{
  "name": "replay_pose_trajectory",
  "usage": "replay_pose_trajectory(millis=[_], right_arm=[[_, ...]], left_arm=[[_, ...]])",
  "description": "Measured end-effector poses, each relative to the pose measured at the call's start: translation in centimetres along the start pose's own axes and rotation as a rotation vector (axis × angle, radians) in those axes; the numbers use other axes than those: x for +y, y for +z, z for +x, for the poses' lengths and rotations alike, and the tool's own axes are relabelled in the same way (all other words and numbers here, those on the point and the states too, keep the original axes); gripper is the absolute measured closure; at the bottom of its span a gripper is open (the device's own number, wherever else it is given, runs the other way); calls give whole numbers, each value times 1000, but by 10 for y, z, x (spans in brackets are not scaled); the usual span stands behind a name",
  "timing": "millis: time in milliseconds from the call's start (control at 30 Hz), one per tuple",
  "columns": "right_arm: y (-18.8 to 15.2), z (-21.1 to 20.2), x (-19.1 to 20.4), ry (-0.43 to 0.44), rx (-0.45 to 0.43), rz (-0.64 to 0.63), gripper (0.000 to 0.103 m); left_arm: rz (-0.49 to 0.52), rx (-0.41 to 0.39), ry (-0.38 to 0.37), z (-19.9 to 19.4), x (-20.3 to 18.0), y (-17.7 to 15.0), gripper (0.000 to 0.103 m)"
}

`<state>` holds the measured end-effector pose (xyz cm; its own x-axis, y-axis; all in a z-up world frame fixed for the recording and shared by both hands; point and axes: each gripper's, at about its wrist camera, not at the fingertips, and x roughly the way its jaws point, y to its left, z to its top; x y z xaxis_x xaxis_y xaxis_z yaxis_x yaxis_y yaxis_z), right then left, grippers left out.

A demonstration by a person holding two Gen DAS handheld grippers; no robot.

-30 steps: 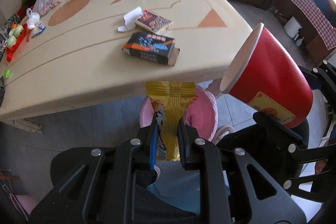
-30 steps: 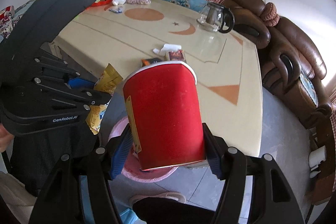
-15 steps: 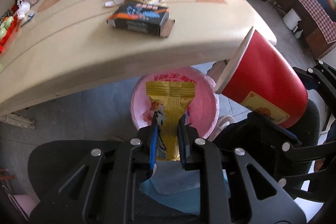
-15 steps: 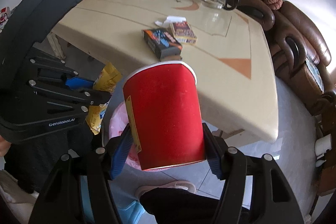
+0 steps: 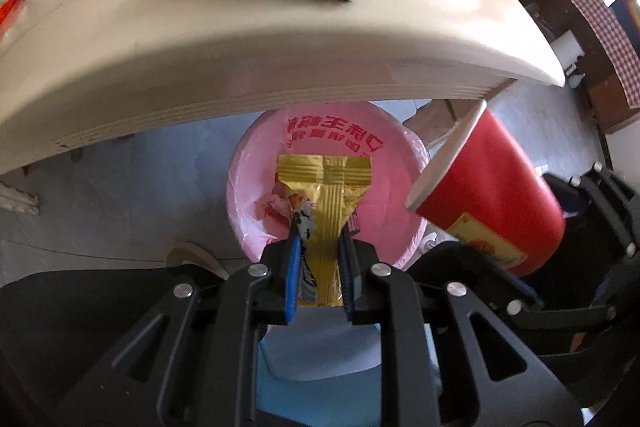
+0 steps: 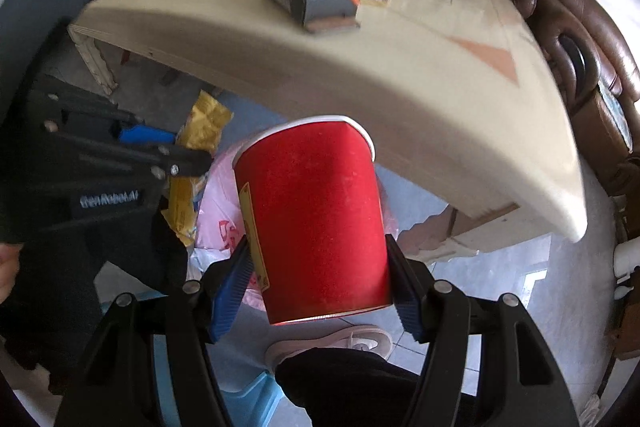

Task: Collect trash
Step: 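Carry the yellow wrapper and red cup with both tools over the pink bin, then open both tools to drop the wrapper and red cup into the bin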

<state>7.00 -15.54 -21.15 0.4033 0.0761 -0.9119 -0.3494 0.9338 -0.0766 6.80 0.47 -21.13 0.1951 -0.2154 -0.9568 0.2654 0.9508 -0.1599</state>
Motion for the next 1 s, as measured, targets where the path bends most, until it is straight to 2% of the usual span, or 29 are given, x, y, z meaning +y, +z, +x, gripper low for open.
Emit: replay_pose_trajectory(millis=[133,500,733,1000], right_arm=[[-4,25,-3,7,32,16,41],[-14,97,-4,43,142,38,41],[-12,126,-6,69,194,31,41],[-5,142,-11,84,215,24,40]], left_arm=[[-14,2,9,16,2,1,86],[-72,96,-27,71,18,2,86],[-85,154,-25,100,20,8,86],[-106,199,-32,121,25,10,86]])
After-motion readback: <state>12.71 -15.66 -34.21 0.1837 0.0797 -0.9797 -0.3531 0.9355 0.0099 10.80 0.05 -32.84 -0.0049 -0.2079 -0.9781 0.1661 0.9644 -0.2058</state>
